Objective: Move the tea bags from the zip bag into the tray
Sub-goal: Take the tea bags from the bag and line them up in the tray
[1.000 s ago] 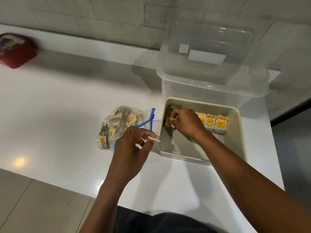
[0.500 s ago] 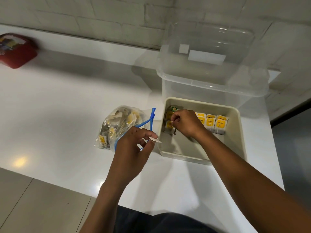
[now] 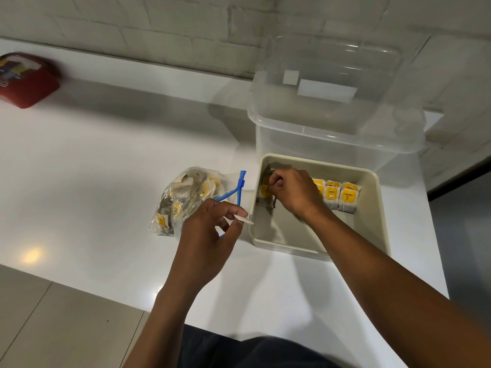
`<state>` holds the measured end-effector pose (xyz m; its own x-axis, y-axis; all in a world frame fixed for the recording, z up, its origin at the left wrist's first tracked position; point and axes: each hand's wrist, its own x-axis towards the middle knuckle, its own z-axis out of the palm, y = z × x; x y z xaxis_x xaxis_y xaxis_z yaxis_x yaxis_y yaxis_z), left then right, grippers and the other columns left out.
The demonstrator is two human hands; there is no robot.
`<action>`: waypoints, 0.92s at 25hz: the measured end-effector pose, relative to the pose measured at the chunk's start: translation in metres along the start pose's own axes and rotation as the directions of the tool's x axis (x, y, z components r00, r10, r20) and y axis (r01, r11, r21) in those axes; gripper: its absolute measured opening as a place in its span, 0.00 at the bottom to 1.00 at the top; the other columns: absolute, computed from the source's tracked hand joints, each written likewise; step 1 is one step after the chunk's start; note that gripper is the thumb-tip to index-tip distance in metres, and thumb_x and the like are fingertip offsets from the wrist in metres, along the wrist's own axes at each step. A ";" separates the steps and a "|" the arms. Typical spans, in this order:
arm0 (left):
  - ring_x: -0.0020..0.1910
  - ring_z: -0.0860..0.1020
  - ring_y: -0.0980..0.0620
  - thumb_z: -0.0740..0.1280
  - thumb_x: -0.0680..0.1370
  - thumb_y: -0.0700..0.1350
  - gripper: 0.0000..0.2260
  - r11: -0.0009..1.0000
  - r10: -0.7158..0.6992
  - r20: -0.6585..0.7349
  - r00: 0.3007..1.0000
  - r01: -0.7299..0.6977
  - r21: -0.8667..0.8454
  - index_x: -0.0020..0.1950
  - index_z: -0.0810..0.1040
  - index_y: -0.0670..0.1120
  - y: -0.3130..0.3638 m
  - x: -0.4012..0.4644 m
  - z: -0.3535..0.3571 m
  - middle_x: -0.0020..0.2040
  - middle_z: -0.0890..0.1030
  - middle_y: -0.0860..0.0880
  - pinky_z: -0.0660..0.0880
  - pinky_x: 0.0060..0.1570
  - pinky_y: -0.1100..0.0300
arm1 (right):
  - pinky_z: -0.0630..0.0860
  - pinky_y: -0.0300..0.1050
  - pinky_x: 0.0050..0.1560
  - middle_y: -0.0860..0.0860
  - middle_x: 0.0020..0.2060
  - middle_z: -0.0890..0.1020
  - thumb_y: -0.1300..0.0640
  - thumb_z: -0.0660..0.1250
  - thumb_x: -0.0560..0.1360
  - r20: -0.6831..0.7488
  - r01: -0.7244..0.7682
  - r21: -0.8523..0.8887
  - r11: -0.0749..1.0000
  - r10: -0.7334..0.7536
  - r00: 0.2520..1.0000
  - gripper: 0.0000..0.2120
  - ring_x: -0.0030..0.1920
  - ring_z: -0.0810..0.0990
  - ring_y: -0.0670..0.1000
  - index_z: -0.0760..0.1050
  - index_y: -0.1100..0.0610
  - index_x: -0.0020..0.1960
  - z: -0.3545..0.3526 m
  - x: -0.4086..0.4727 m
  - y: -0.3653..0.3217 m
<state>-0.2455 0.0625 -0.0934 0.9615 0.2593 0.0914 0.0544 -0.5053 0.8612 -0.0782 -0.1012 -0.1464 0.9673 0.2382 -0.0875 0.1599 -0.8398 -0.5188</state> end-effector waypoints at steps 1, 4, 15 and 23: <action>0.41 0.79 0.55 0.72 0.76 0.41 0.08 1.000 0.005 0.000 1.000 -0.005 -0.004 0.47 0.83 0.56 0.001 0.000 0.000 0.45 0.78 0.57 0.77 0.36 0.56 | 0.78 0.44 0.42 0.48 0.41 0.84 0.54 0.70 0.73 -0.011 0.005 -0.012 1.000 -0.006 1.000 0.03 0.43 0.82 0.53 0.82 0.50 0.46 0.000 0.001 0.000; 0.42 0.79 0.54 0.72 0.76 0.42 0.08 1.000 0.016 0.002 1.000 -0.016 -0.002 0.47 0.82 0.56 0.001 -0.001 0.000 0.45 0.78 0.57 0.77 0.36 0.56 | 0.73 0.41 0.40 0.49 0.42 0.84 0.54 0.70 0.74 -0.026 0.020 -0.043 0.999 -0.021 0.999 0.03 0.43 0.82 0.53 0.82 0.49 0.46 -0.001 0.002 0.000; 0.41 0.78 0.54 0.71 0.76 0.40 0.09 1.000 0.013 0.002 1.000 -0.013 -0.007 0.47 0.83 0.56 0.000 -0.001 0.000 0.44 0.78 0.58 0.74 0.33 0.63 | 0.80 0.49 0.46 0.45 0.44 0.86 0.53 0.66 0.74 0.027 0.131 -0.096 0.987 -0.129 0.991 0.08 0.47 0.82 0.52 0.84 0.46 0.47 -0.020 -0.024 0.005; 0.40 0.78 0.54 0.72 0.76 0.40 0.10 1.000 0.016 0.002 1.000 -0.016 0.001 0.47 0.83 0.56 0.001 -0.002 0.000 0.44 0.78 0.58 0.71 0.33 0.64 | 0.78 0.48 0.55 0.47 0.58 0.83 0.50 0.63 0.79 0.249 0.163 -0.215 0.963 -0.107 0.962 0.14 0.58 0.80 0.54 0.81 0.44 0.61 -0.001 -0.038 0.004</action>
<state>-0.2471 0.0620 -0.0925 0.9627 0.2498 0.1039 0.0398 -0.5104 0.8590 -0.1141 -0.1144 -0.1442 0.8647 0.4408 -0.2409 0.3539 -0.8749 -0.3306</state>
